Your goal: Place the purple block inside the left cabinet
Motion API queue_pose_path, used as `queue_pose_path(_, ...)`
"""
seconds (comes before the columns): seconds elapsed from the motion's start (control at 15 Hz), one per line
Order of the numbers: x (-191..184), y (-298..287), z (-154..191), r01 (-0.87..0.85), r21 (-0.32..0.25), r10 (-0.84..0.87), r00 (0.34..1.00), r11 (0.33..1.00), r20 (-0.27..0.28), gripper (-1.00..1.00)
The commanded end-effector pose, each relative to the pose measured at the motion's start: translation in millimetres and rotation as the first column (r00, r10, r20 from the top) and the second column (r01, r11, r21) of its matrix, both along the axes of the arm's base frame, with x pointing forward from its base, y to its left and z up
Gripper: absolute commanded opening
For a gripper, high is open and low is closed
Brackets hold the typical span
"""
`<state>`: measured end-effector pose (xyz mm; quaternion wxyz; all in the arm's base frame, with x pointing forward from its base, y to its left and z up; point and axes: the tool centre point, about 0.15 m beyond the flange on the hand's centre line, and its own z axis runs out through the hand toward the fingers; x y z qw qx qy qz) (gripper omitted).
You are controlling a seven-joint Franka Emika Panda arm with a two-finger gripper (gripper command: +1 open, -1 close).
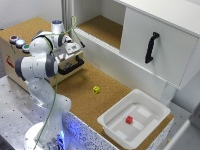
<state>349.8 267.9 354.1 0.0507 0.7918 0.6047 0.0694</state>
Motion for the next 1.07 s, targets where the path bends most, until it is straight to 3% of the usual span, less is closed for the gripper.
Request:
queue_pose_path(0.0, 67, 7, 70, 0.135, 0.010, -0.135, 0.991, 0.991, -0.007, -1.00)
queue_pose_path(0.27, 141, 6, 108, 0.312, 0.022, -0.311, 0.949, 0.950, -0.042, -1.00)
queue_pose_path(0.47, 204, 0, 125, 0.513, 0.048, -0.510, 0.858, 0.857, -0.057, -1.00)
queue_pose_path(0.73, 249, -2, 153, 0.654, 0.105, -0.657, 0.754, 0.749, -0.009, -1.00)
queue_pose_path(1.0, 262, -7, 164, 0.738, 0.133, -0.748, 0.662, 0.662, 0.045, -1.00)
